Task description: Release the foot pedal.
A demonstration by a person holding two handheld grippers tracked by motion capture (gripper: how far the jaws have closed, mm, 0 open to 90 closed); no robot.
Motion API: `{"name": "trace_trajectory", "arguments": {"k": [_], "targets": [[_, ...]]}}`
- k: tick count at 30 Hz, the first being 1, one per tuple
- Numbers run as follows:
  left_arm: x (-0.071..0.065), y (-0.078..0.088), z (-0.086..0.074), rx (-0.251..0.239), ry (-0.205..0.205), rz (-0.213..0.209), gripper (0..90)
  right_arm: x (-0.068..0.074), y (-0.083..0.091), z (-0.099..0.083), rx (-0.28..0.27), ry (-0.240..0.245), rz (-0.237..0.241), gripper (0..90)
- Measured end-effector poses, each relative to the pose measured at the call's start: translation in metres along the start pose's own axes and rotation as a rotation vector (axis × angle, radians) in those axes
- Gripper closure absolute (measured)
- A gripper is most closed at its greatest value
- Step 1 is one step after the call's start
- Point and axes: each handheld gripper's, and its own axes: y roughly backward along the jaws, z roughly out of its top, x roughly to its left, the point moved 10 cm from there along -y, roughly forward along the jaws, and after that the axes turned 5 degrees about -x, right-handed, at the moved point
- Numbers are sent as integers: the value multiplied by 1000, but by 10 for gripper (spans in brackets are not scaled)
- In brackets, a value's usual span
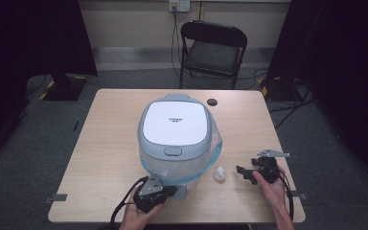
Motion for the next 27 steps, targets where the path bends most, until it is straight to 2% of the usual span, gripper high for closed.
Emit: {"name": "trace_trajectory", "arguments": {"k": [2,5,7,9,11,18,22,27], "targets": [[0,0,0,0,1,1,900,0,-1,-1,-2,25,-15,188],[0,0,-1,-13,12,-1,900,2,-3,-4,7,95,-62,186],[0,0,-2,-12,5,7,900,3,-4,-5,19,138,-99,184],[1,-1,-2,-14,24,2,900,3,-4,-5,20,131,-104,183],[1,-2,-3,-6,8,11,900,3,-4,-5,20,131,-104,183],[4,-5,-4,-6,11,22,900,3,-4,-5,19,131,-106,183],[4,-6,-5,6,-8,27,900,3,-4,-5,19,131,-105,183],[2,-8,-8,20,-13,27,900,3,-4,-5,19,132,-106,183]]}}
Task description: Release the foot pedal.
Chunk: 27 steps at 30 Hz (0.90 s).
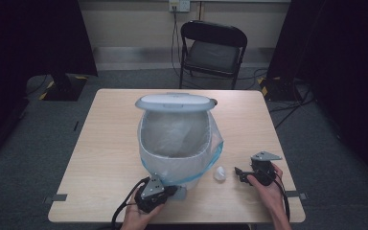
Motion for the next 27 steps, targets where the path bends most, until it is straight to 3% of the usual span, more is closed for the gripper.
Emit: {"name": "trace_trajectory", "arguments": {"k": [8,13,17,19,22,25,27], "targets": [[0,-2,-2,29,-38,11,900,0,0,0,0,1,3,183],[1,-2,-2,30,-36,12,900,1,1,0,12,-12,10,179],[1,-2,-2,30,-36,12,900,10,7,11,-18,-34,63,189],[0,-3,-2,27,-35,9,900,21,13,21,-53,-34,108,209],[1,-2,-2,30,-35,13,900,35,20,31,-85,-7,167,232],[1,-2,-2,30,-34,14,900,48,26,39,-114,37,188,296],[1,-2,-2,30,-34,14,900,59,30,42,-122,41,238,335]]}}
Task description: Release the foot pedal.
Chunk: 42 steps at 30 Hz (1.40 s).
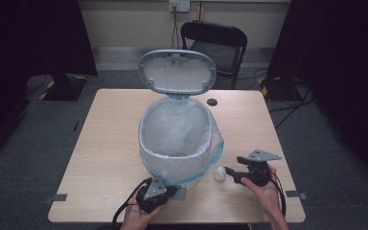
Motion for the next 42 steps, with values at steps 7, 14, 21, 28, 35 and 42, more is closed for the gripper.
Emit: {"name": "trace_trajectory", "arguments": {"k": [7,14,21,28,35,42], "targets": [[0,0,0,0,3,2,900,30,-11,-2,32,48,96,336],[0,0,0,-1,5,1,900,28,-23,-20,111,86,77,435],[0,0,0,-1,6,1,900,22,-30,-27,130,81,64,469],[0,0,0,-2,8,2,900,20,-33,-32,152,92,44,610],[0,0,0,-2,6,0,900,17,-29,-27,122,54,56,673],[0,0,0,-6,8,-3,900,10,-22,-18,84,26,34,689]]}}
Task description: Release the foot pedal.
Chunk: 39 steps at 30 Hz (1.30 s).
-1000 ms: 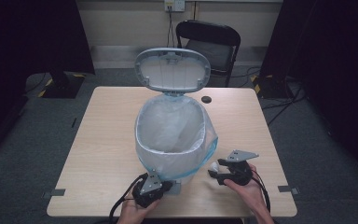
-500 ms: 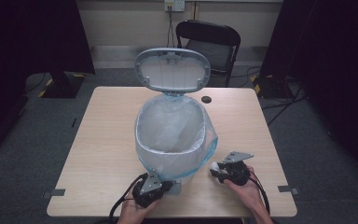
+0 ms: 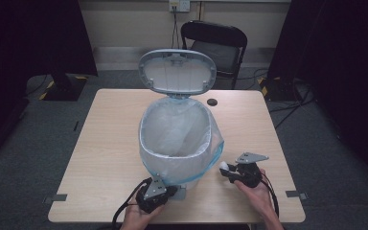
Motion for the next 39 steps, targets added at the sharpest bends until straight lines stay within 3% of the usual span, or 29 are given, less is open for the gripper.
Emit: {"name": "trace_trajectory", "arguments": {"k": [14,22,29,39], "targets": [[0,0,0,0,-3,-2,900,-6,16,16,-71,-69,-6,700],[0,0,0,0,-3,-3,900,-8,26,27,-99,-68,-7,702],[0,0,0,1,-7,-5,900,-9,33,37,-136,-97,-27,702],[1,0,0,0,-10,-7,900,-9,50,55,-162,-67,-49,702]]}}
